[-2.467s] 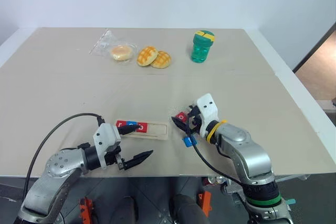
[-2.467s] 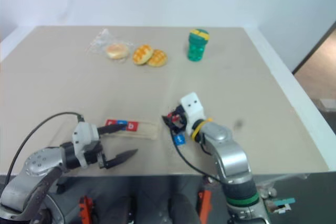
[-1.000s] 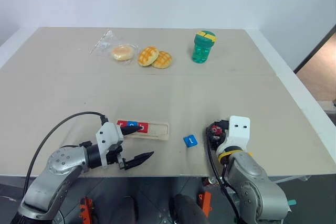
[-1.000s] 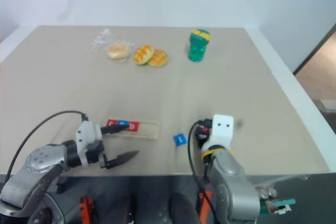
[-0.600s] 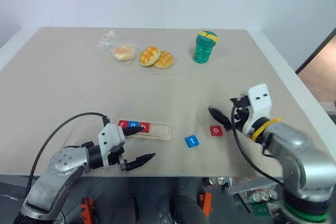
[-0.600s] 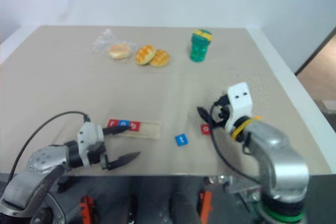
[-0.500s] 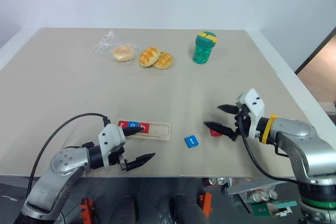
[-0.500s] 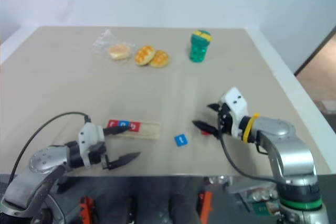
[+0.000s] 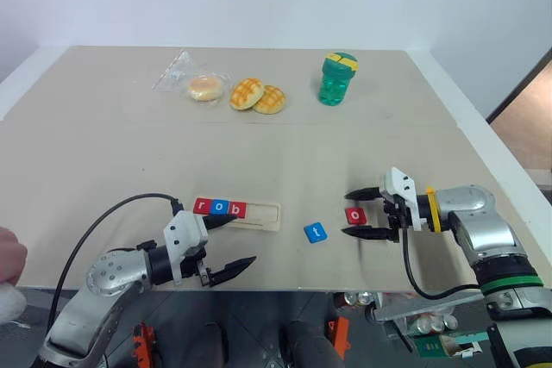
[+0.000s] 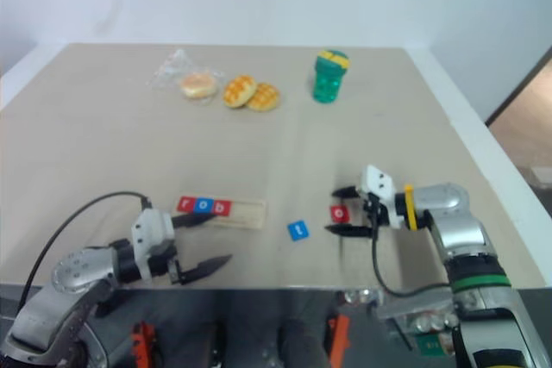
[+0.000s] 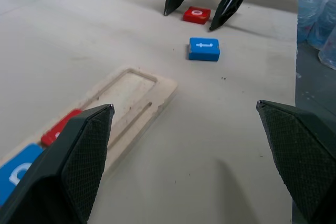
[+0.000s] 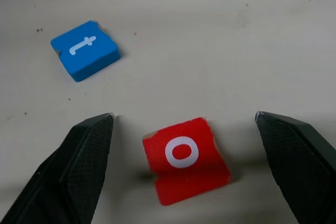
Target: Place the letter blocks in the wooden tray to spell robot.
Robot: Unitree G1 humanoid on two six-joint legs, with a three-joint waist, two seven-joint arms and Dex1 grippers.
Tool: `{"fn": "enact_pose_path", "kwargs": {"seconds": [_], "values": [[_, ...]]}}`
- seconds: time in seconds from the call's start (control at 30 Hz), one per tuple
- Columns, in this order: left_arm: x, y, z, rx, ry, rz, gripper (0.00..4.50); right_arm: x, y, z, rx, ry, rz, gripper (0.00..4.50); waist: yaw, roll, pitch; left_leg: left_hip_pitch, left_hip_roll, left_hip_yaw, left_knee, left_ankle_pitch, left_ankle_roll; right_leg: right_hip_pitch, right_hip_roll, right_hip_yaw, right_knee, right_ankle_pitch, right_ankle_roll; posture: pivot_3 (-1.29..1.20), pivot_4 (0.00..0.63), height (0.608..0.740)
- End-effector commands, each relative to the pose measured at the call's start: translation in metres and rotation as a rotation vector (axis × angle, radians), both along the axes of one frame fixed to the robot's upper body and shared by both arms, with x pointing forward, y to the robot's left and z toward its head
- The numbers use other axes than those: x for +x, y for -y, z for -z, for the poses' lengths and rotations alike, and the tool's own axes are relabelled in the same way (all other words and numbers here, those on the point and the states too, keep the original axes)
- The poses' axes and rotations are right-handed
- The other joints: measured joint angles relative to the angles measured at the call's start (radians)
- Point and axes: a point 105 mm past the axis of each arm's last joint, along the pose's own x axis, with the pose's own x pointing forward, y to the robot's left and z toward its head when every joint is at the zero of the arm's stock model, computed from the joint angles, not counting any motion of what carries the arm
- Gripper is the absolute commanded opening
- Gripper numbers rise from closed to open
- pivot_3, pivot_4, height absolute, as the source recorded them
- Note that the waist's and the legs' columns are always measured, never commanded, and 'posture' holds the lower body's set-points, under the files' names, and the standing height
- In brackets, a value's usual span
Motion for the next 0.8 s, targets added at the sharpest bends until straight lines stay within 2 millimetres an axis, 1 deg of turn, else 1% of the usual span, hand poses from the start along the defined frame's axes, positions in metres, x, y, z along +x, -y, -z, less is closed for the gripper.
{"fn": "enact_pose_path", "kwargs": {"seconds": [0.03,0.17,0.37,0.47,0.6,0.8], "values": [[-0.003,-0.001,-0.010,0.000,0.047,0.001,4.50,-0.014,0.009,0.009,-0.027,-0.033,-0.010,4.22,0.001,0.000,0.000,0.001,0.000,0.000,0.000,0.000,0.000,0.001,0.000,0.000,0.000,0.000,0.000,0.00,0.150,0.740],[-0.002,-0.002,-0.007,0.008,0.041,0.003,4.50,-0.024,0.009,0.009,-0.004,-0.033,0.019,4.22,0.004,0.000,0.000,0.002,-0.001,-0.001,0.001,0.000,0.000,0.003,-0.001,0.000,0.000,0.000,0.000,0.00,0.150,0.740],[0.000,0.001,-0.012,-0.019,0.043,0.029,4.50,-0.037,-0.001,0.008,0.053,-0.043,0.065,4.22,0.003,0.000,-0.001,0.004,-0.001,0.000,0.002,0.000,0.000,0.003,-0.001,0.000,0.000,-0.002,-0.003,0.00,0.150,0.740],[-0.001,0.004,-0.014,-0.030,0.045,0.056,4.50,-0.039,-0.002,0.012,0.048,-0.042,0.094,4.22,0.003,0.000,-0.001,0.004,0.000,0.000,0.002,0.000,0.000,0.004,-0.001,0.000,0.000,-0.002,-0.004,0.00,0.150,0.740],[-0.002,0.006,-0.018,-0.045,0.041,0.093,4.50,-0.036,0.000,0.016,0.058,-0.052,0.184,4.22,0.003,0.000,-0.001,0.004,0.000,0.000,0.002,0.000,0.000,0.004,-0.001,0.000,0.000,-0.002,-0.004,0.00,0.150,0.740],[-0.010,0.009,-0.017,-0.031,0.021,0.174,4.50,-0.036,0.000,0.021,0.075,-0.082,0.261,4.22,0.003,-0.001,-0.001,0.004,0.000,0.001,0.003,0.000,0.000,0.004,-0.001,0.000,0.000,-0.001,-0.004,0.00,0.150,0.740]]}}
